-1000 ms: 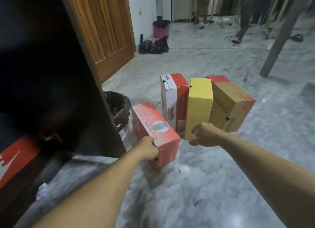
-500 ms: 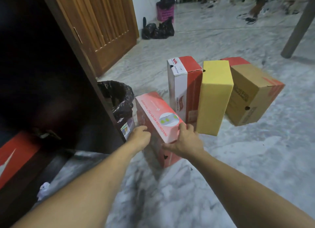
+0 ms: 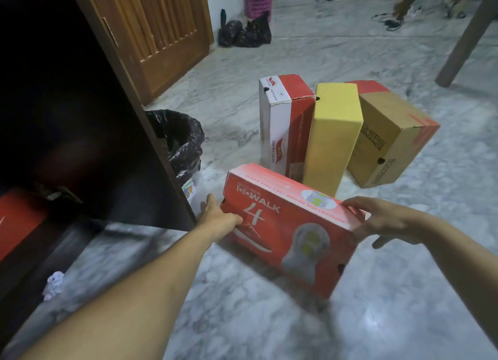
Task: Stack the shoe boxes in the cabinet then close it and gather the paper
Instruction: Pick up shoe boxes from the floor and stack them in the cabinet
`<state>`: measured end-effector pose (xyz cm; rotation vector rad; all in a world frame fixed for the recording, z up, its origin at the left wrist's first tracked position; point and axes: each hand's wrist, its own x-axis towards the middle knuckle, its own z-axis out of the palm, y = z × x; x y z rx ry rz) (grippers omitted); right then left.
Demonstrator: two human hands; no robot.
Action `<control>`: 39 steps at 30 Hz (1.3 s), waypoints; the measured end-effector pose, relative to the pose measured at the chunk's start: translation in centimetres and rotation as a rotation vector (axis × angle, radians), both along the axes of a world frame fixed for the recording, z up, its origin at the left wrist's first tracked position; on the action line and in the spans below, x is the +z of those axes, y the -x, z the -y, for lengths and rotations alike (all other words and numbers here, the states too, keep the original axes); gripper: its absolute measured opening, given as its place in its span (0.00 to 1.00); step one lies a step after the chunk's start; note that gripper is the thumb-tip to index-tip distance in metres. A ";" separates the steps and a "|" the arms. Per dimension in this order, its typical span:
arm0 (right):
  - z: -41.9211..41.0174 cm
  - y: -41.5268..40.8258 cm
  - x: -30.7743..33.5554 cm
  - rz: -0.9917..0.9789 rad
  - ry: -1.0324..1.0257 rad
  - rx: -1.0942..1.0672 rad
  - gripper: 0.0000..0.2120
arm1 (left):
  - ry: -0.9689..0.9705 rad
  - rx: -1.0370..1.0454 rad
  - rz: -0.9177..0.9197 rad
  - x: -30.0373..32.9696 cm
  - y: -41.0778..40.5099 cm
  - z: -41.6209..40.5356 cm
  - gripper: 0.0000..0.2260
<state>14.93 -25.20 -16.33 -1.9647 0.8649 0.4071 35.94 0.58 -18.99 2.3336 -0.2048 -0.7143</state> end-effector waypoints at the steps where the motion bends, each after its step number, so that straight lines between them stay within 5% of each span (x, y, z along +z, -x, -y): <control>1: 0.7 0.8 -0.2 0.026 -0.050 -0.014 0.40 | 0.010 -0.005 -0.017 -0.4 0.3 -0.1 0.37; 4: 1.7 2.3 -1.3 0.159 -0.130 -0.151 0.36 | 0.071 -0.024 -0.098 -1.9 1.2 -0.4 0.25; 9: 0.2 2.8 -4.2 0.352 -0.123 -0.478 0.32 | 0.138 -0.015 -0.107 -3.7 2.1 -0.7 0.27; 14: -2.2 3.3 -6.2 0.291 -0.045 -0.454 0.20 | 0.191 0.041 -0.127 -4.0 2.8 -1.0 0.26; 17: -2.3 3.4 -5.5 0.386 -0.008 -0.516 0.27 | 0.249 0.065 -0.129 -3.6 3.0 -1.0 0.28; 22: -2.9 4.1 -0.6 0.487 0.143 -0.489 0.25 | 0.347 0.054 -0.050 0.4 4.1 -1.7 0.29; 27: -4.7 6.1 6.2 0.521 0.035 -0.349 0.38 | 0.433 0.026 0.039 6.1 5.7 -3.7 0.26; 31: -6.5 7.5 11.3 0.554 0.091 -0.240 0.37 | 0.453 -0.018 0.103 11.0 7.3 -5.6 0.23; 35: -8.7 9.3 16.3 0.635 0.138 -0.230 0.49 | 0.452 -0.042 0.190 16.4 9.2 -8.0 0.24; 39: -10.8 11.1 20.4 0.703 0.135 -0.226 0.39 | 0.500 -0.081 0.248 21.0 11.4 -10.7 0.20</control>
